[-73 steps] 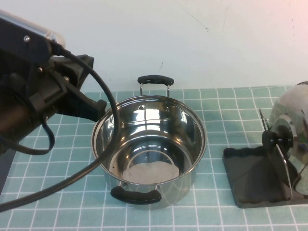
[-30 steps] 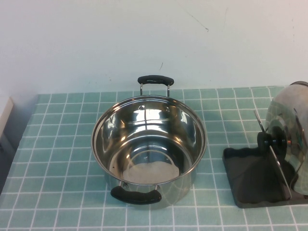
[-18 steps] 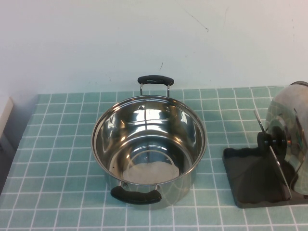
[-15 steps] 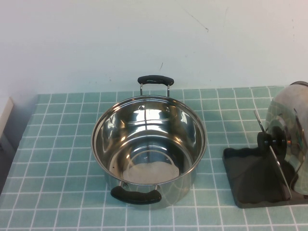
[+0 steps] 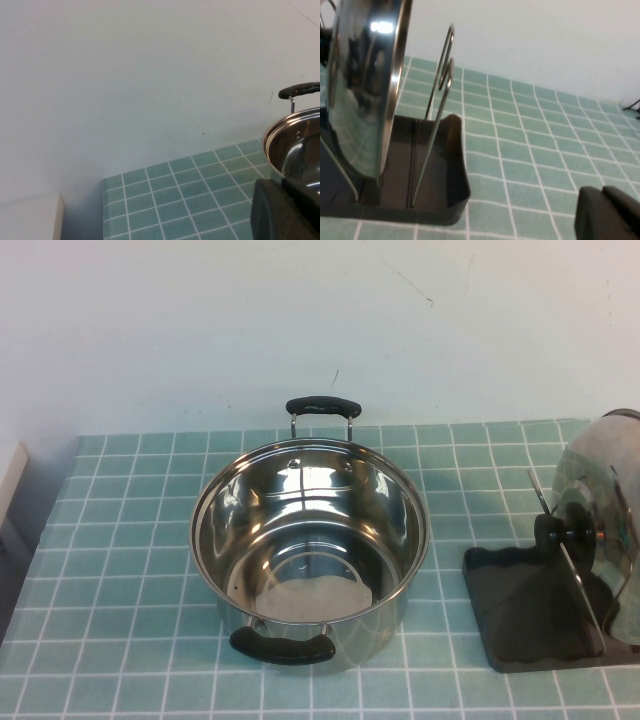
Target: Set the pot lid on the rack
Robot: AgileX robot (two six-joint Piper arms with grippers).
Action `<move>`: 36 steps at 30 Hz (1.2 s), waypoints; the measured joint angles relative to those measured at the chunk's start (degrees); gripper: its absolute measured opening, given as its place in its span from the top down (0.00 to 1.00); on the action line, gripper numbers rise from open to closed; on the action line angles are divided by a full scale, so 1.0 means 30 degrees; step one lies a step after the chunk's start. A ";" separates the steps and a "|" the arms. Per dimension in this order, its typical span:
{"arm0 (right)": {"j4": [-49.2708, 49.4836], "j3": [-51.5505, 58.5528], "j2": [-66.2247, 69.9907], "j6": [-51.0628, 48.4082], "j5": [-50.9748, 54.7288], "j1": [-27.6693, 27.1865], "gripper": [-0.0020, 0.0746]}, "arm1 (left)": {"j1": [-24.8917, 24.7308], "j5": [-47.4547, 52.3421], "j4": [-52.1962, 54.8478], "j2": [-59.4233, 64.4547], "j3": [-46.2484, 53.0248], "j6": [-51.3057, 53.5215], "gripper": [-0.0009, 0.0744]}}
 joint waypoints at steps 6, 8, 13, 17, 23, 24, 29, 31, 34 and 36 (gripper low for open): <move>0.0181 0.0353 -0.0008 0.0683 0.0917 0.0607 0.98 | 0.0000 0.0000 0.0000 0.0000 0.0000 0.0000 0.99; 0.0255 0.0353 -0.0008 0.0683 0.1088 0.1056 0.98 | 0.0000 0.0000 0.0000 0.0000 0.0000 0.0000 0.99; 0.0331 0.0319 -0.0040 0.0504 0.1130 0.1782 0.98 | 0.0000 0.0000 0.0000 0.0000 0.0000 0.0000 0.99; 0.0418 0.0319 -0.0040 0.0697 0.1180 0.1883 0.98 | 0.0000 0.0000 0.0000 0.0000 0.0000 0.0000 0.99; 0.0782 0.0319 -0.0040 0.2731 0.1285 0.1883 0.98 | 0.0000 0.0000 0.0000 0.0000 0.0000 0.0000 0.99; 0.0821 0.0319 -0.0040 0.3135 0.1285 0.1883 0.98 | 0.0000 0.0000 0.0000 0.0000 0.0000 0.0000 0.99; 0.0821 0.0319 -0.0040 0.3628 0.1285 0.1883 0.98 | 0.0000 0.0000 0.0000 0.0000 0.0000 0.0000 0.99; 0.0852 0.0319 -0.0040 0.3628 0.1285 0.1883 0.98 | 0.0000 0.0000 0.0000 0.0000 0.0000 0.0000 0.99; 0.0852 0.0319 -0.0040 0.3628 0.1285 0.1883 0.98 | 0.0000 0.0000 0.0000 0.0000 0.0000 -0.0040 0.99; 0.0852 0.0319 -0.0040 0.3628 0.1285 0.1883 0.98 | 0.0000 0.0000 0.0000 0.0000 0.0000 -0.0040 0.99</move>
